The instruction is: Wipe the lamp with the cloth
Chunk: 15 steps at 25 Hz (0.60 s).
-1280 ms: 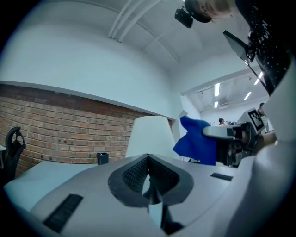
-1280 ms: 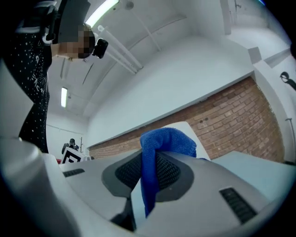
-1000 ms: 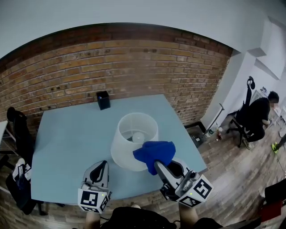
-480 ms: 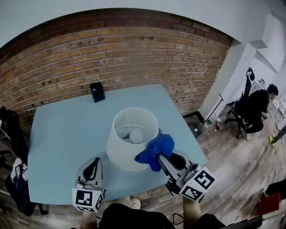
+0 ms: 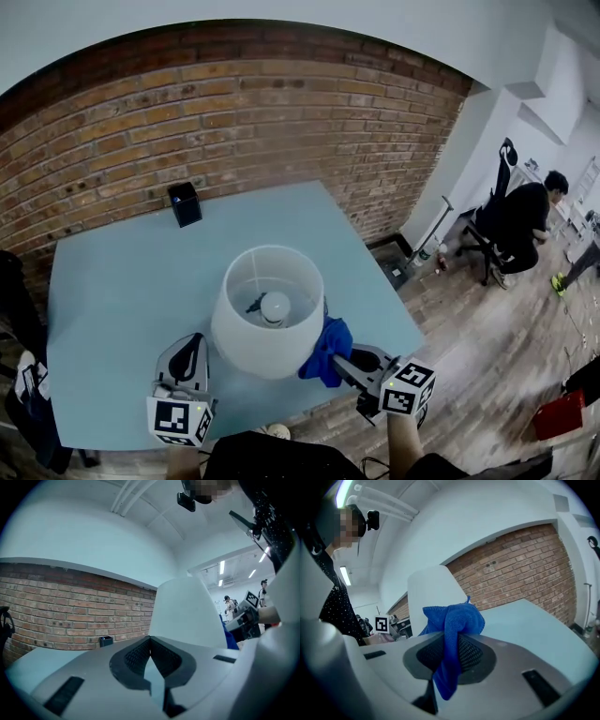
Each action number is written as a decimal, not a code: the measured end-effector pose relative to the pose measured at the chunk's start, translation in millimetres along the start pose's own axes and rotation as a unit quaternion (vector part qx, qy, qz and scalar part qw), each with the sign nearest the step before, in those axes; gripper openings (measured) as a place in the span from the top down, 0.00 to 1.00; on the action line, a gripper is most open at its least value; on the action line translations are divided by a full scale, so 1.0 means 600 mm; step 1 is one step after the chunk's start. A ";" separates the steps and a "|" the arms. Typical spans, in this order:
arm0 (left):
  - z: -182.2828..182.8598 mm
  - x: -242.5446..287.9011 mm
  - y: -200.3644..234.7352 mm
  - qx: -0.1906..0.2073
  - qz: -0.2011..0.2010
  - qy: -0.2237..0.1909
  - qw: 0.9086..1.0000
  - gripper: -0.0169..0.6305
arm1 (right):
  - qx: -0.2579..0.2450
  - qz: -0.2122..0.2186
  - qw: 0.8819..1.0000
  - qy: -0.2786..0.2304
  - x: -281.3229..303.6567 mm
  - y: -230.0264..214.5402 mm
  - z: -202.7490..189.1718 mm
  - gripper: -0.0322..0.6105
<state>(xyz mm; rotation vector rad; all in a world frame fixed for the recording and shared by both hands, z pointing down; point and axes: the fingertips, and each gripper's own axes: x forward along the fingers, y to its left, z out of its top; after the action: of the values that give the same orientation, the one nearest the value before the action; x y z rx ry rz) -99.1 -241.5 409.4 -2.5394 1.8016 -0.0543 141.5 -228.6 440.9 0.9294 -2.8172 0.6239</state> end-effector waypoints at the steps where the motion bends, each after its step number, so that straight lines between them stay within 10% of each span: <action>1: -0.001 0.001 0.001 0.000 0.000 0.000 1.000 0.96 | 0.004 0.003 1.000 0.007 -0.005 -0.008 -0.005 0.85; 7: 0.001 0.002 0.007 -0.002 0.004 -0.001 1.000 0.96 | -0.010 0.039 0.997 -0.060 -0.049 -0.041 0.111 0.85; 15: 0.009 -0.004 -0.005 0.000 0.000 -0.004 1.000 0.96 | -0.043 0.290 0.948 -0.121 -0.043 0.041 0.332 0.85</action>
<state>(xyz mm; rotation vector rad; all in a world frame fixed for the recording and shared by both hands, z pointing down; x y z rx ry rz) -96.7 -238.1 404.4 -2.5363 1.7985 -0.0449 152.2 -279.5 245.1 0.1477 -3.3204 0.4530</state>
